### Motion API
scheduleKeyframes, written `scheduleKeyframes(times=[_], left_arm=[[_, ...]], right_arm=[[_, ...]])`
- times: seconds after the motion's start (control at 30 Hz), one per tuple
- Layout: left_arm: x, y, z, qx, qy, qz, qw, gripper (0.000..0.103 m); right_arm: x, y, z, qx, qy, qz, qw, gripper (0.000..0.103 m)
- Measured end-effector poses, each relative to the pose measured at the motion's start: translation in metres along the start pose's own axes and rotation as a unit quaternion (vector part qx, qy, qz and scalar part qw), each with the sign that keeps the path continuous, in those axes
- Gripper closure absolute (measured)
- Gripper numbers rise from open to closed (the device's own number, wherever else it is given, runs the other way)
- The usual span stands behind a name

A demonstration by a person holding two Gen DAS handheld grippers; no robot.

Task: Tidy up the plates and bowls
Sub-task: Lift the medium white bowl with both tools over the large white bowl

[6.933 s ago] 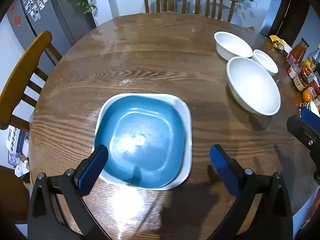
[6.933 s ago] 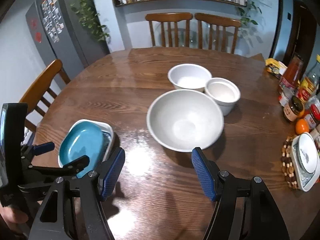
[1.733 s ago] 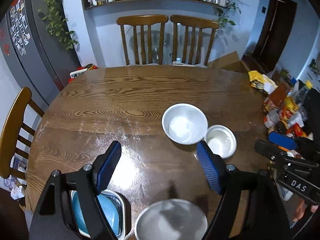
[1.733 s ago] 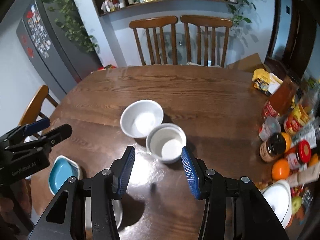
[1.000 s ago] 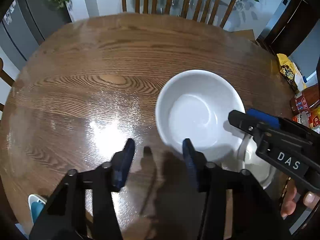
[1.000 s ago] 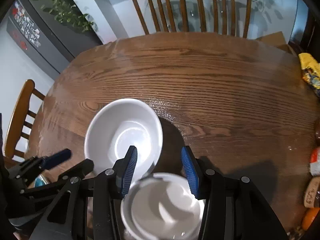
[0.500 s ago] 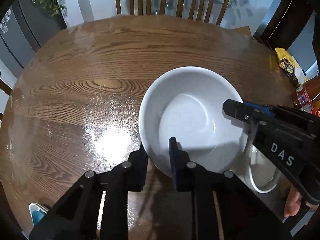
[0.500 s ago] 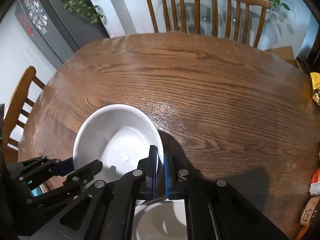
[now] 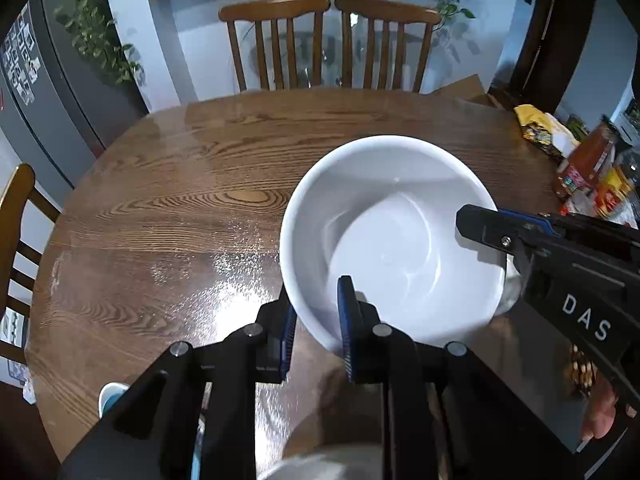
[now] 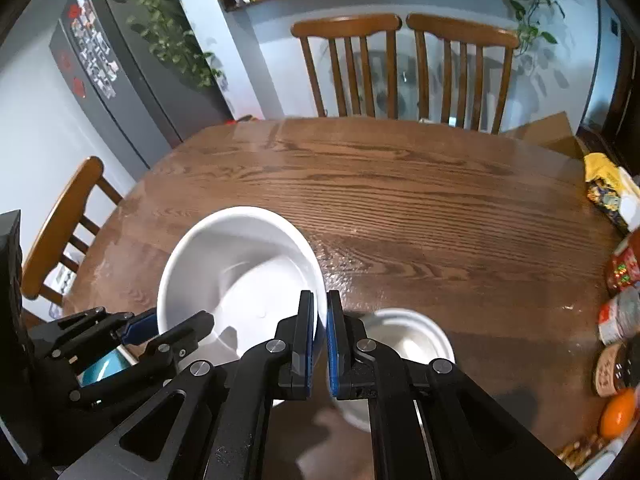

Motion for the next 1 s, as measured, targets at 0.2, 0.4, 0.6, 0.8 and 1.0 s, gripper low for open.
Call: scheduleKeyframes(times=[0.2,0.4,0.6,0.8,1.0], left_arm=[[-0.030,0.016,-0.005,0.017,0.001,-0.021,0.9996,0.085],[-0.053,0.036,-0.011,0.035,0.005,-0.035,0.9988,0.085],[-0.071,0.060,-0.008,0.045,0.009,-0.039,0.9982,0.085],[-0.079,0.084,-0.002,0.051,0.007,-0.033,0.9981,0.085],[-0.078,0.109,0.007,0.054,0.003,-0.018,0.9984,0.085]], right_arm=[[-0.026,0.019,0.008,0.015,-0.006,-0.017,1.000,0.096],[-0.053,0.040,0.019,0.032,-0.007,-0.035,0.999,0.096],[-0.068,0.067,0.035,0.037,0.000,-0.036,0.999,0.096],[-0.071,0.094,0.050,0.043,-0.003,-0.027,0.999,0.096],[-0.064,0.123,0.063,0.047,-0.008,-0.003,0.999,0.095]])
Point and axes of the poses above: each gripper's, at about its wrist camera, not at the fingertips, and x roughly the way its jaws point, z to its left, y to its underside, the point moved 9 cm from there along x, roughly the way its jaws point, and after that the axes turned 2 degrees about x, right-handed, at the moved point
